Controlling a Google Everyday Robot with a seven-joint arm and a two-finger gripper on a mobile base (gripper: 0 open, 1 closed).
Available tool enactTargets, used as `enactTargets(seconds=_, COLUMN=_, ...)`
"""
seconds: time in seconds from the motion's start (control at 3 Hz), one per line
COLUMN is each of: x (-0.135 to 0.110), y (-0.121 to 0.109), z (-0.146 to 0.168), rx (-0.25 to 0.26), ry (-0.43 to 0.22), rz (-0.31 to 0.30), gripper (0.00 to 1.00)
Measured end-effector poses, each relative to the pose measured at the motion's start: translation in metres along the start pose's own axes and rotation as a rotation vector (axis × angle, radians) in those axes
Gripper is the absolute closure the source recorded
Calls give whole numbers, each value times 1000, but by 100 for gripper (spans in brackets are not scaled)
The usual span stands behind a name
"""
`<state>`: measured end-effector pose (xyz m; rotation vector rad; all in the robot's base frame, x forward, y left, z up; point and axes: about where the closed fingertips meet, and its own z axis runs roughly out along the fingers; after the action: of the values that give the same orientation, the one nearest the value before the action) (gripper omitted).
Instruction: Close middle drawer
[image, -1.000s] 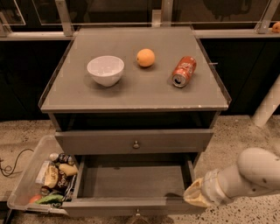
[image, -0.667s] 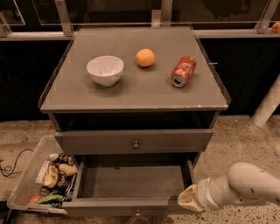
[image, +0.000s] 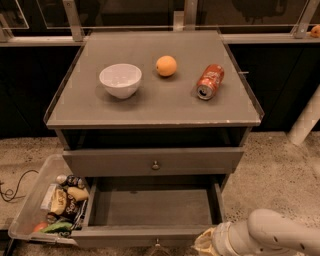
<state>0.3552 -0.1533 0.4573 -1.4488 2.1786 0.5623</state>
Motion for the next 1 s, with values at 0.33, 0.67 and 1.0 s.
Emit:
enactTargets(seconds=0.33, x=14, y=11, z=26, rx=-11, ry=14, rz=5, gripper=100)
enactTargets(seconds=0.67, x=24, y=5, z=48, rx=-7, ry=26, rz=10, gripper=100)
enactTargets(seconds=1.0, x=24, y=5, z=49, rx=-7, ry=26, rz=10, gripper=81)
